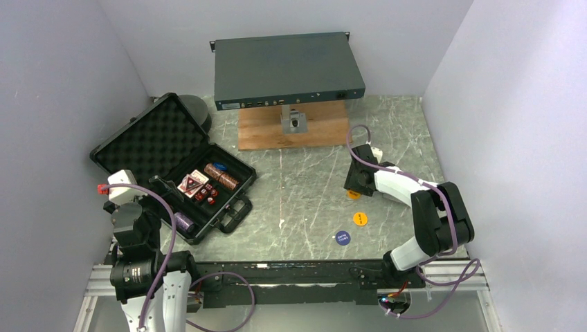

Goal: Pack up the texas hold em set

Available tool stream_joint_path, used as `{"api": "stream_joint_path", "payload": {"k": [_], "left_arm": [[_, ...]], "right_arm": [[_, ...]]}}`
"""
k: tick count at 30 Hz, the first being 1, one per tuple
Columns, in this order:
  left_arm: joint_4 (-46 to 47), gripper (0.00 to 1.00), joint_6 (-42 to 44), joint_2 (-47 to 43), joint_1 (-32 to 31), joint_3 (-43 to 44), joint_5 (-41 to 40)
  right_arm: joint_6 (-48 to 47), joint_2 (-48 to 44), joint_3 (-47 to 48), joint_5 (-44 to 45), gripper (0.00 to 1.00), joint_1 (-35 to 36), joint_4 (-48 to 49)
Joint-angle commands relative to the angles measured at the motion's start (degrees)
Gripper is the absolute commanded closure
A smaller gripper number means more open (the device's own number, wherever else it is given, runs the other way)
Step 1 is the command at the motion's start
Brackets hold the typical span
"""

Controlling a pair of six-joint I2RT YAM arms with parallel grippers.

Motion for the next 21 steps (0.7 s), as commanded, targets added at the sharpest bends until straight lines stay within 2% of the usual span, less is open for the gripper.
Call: {"api": "stream_joint_path", "payload": {"k": [1,8,13,21], "left_arm": [[2.6,0.0,0.4,-0.7,-0.1,-0.1,0.3],[2.5,0.0,0.4,-0.7,-0.1,-0.1,0.3],[2.6,0.0,0.4,-0.7,-0.1,-0.1,0.4],[2.5,0.0,0.4,-0.9,-0.2,-0.1,0.3]], "right_arm": [[-0.8,0.3,-0.3,-11.1,0.63,1.4,5.3],[-3.8,3.7,5.8,-8.6,0.63,7.5,3.5],[-4.8,4.9,8.7,-4.9,0.59,11.0,1.7],[-6.1,5.8,10.8,-2.8,0.35,12.9,-1.2]]}}
